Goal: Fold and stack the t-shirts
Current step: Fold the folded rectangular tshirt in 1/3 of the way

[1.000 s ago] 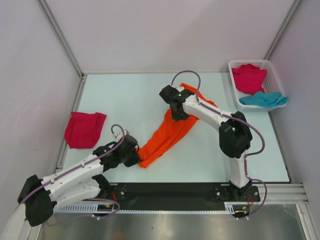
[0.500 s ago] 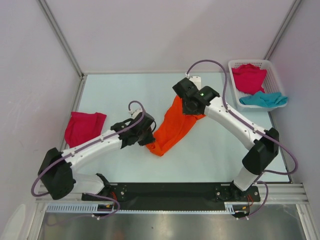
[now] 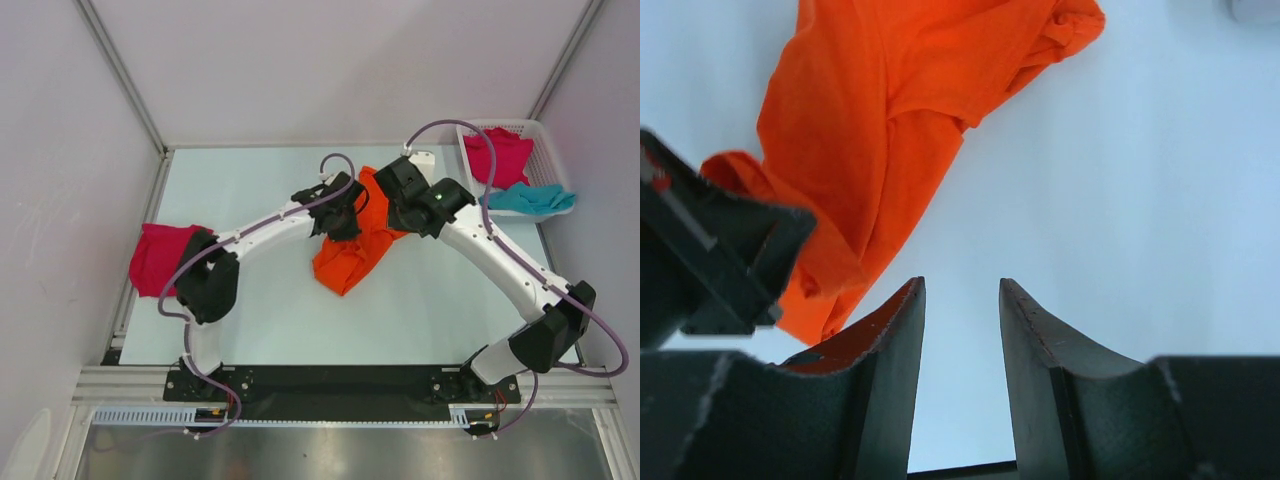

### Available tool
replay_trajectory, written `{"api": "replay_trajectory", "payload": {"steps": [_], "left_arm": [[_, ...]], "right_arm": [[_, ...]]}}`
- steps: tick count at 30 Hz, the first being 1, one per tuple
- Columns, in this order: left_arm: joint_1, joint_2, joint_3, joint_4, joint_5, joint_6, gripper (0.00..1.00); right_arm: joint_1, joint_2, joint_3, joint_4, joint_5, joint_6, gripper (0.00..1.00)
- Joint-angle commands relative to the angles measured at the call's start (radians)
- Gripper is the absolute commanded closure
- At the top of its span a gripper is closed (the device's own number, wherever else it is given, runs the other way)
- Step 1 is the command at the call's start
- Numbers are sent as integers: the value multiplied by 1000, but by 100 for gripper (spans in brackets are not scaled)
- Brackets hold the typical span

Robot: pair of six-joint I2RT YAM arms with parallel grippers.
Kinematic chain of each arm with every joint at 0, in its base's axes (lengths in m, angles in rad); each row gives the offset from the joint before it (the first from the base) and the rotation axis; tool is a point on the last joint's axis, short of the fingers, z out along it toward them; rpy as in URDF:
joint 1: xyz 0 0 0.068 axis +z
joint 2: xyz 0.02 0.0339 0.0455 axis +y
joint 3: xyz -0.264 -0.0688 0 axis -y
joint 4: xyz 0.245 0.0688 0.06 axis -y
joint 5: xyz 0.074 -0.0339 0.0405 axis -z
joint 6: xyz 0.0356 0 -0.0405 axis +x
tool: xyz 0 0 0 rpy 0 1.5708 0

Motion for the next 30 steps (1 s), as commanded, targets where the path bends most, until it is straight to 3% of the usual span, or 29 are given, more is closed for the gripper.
{"api": "replay_trajectory", "payload": {"steps": [1, 10, 13, 17, 21, 24, 25, 26, 30], "left_arm": [[27, 131, 187, -49, 35, 70, 100], [55, 259, 272, -55, 117, 89, 98], [64, 266, 269, -57, 147, 103, 86], [73, 242, 245, -57, 128, 116, 51], [88, 193, 222, -57, 81, 133, 31], [99, 155, 197, -66, 55, 138, 27], [101, 141, 174, -71, 43, 138, 19], [102, 127, 159, -75, 29, 136, 18], [108, -9, 53, -72, -46, 117, 17]], "right_arm": [[-28, -75, -13, -11, 37, 16, 58], [-53, -76, -25, -13, 16, 0, 57], [-53, -69, -27, -10, 10, 0, 57], [-51, -62, -34, -8, 5, 1, 57], [-49, -65, -56, -8, 2, 4, 57], [-48, -68, -71, -8, 2, 9, 57], [-46, -73, -76, -5, 1, 9, 57], [-45, -75, -80, -4, 1, 9, 57], [-36, -75, -100, 6, -7, 15, 57]]}}
